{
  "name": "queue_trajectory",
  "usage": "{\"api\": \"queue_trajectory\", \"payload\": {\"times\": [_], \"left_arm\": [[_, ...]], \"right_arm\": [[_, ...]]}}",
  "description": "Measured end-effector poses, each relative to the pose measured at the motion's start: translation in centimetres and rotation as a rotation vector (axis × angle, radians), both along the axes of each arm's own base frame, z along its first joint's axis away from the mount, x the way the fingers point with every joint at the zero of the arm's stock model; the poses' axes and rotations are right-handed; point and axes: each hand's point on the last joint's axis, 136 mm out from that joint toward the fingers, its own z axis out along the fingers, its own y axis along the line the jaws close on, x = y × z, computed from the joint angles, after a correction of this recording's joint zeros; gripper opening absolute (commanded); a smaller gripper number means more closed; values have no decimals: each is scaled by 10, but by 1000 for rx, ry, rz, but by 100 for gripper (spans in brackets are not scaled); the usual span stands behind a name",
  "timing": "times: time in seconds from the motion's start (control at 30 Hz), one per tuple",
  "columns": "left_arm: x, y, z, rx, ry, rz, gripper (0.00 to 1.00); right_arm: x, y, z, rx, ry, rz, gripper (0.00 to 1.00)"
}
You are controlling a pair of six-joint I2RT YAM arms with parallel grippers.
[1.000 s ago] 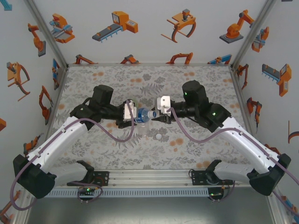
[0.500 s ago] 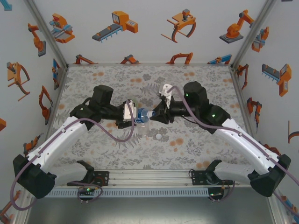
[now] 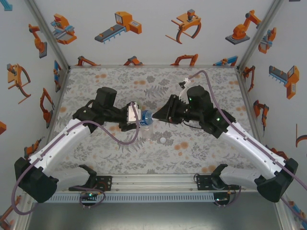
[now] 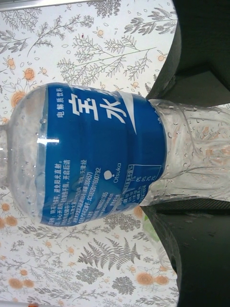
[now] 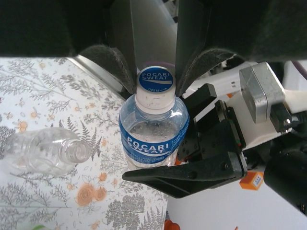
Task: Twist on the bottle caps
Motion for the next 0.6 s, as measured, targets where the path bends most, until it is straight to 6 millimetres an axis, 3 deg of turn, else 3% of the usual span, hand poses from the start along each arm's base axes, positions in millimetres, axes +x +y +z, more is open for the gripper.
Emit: {"api": "queue_trajectory", "payload": {"times": [0.07, 0.2, 0.33, 0.47, 0.6], "left_arm": [[0, 0, 0, -1, 1, 1, 1], [0, -2, 2, -9, -6, -6, 1], [-3, -2, 2, -13, 2, -18, 1], [-4, -3, 2, -16, 5, -23, 1], [-4, -3, 3, -18, 6, -25, 1]], "right_arm": [[1, -1, 0, 0, 5, -12, 30], [2, -4, 8, -27, -71, 1, 51], [5, -14, 37, -85, -301, 41, 55], [-7, -17, 68, -136, -571, 154, 56], [-28, -9, 76, -187, -822, 351, 56]]}}
